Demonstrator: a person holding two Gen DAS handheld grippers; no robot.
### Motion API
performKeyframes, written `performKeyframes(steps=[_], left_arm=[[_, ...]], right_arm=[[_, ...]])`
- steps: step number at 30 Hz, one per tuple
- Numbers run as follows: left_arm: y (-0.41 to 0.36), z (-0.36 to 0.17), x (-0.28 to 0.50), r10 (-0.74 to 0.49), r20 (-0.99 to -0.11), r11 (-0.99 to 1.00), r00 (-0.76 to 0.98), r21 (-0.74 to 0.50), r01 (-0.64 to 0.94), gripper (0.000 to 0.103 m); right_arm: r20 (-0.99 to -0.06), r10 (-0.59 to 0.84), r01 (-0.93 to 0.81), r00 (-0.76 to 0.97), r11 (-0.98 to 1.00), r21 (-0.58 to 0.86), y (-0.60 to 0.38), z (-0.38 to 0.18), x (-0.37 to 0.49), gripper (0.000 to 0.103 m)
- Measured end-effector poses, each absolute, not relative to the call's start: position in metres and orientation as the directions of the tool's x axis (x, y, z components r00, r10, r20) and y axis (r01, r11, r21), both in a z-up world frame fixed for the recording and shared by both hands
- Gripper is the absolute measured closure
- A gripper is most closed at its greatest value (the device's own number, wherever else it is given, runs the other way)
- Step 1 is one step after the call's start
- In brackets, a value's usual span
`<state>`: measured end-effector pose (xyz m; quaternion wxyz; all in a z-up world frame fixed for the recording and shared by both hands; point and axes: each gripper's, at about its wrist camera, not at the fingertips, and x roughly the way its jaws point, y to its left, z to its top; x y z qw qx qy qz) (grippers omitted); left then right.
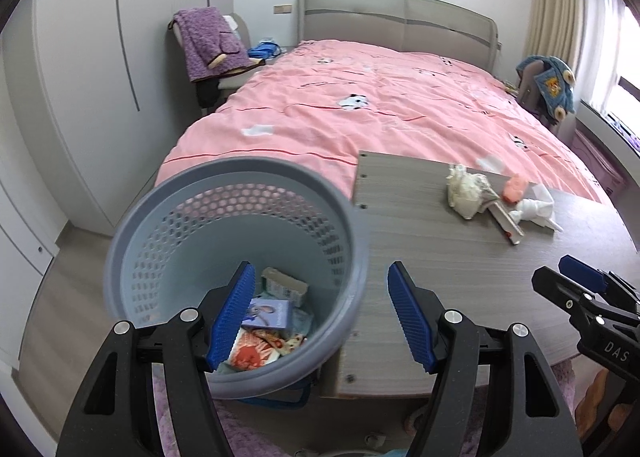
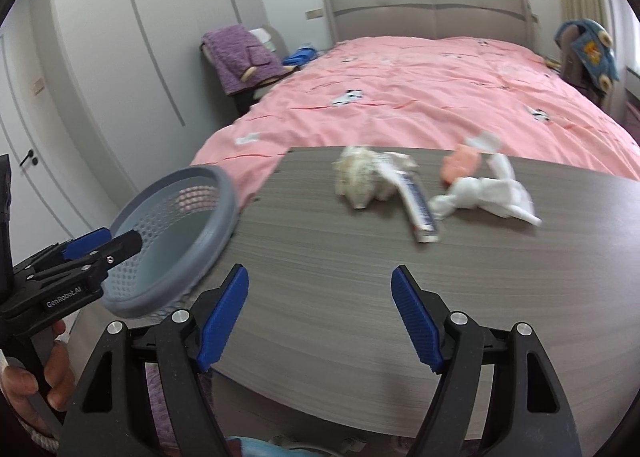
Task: Collect trash
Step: 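Move both tools back over the table toward the remaining trash, then grasp the white cloth with the right tool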
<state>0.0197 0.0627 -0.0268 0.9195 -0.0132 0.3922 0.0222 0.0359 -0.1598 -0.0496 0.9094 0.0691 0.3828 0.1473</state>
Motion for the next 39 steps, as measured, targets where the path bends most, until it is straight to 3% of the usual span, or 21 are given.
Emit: performKeyframes(steps=[16, 39], left_arm=[[-0.005, -0.032, 0.063, -0.016, -0.740, 1.000, 0.673, 0.006, 0.030, 0.037], [-0.033, -0.048, 0.103, -0.021, -0.779, 0.999, 0.626, 0.012, 0.049, 0.037]], right_arm=[[-0.694, 0.222, -0.080, 0.685, 0.970, 0.232, -0.240, -0.068, 0.079, 0.031], [-0.762, 0.154, -0.076, 0.629, 0.988, 0.137, -0.241, -0.091, 0.163, 0.031]])
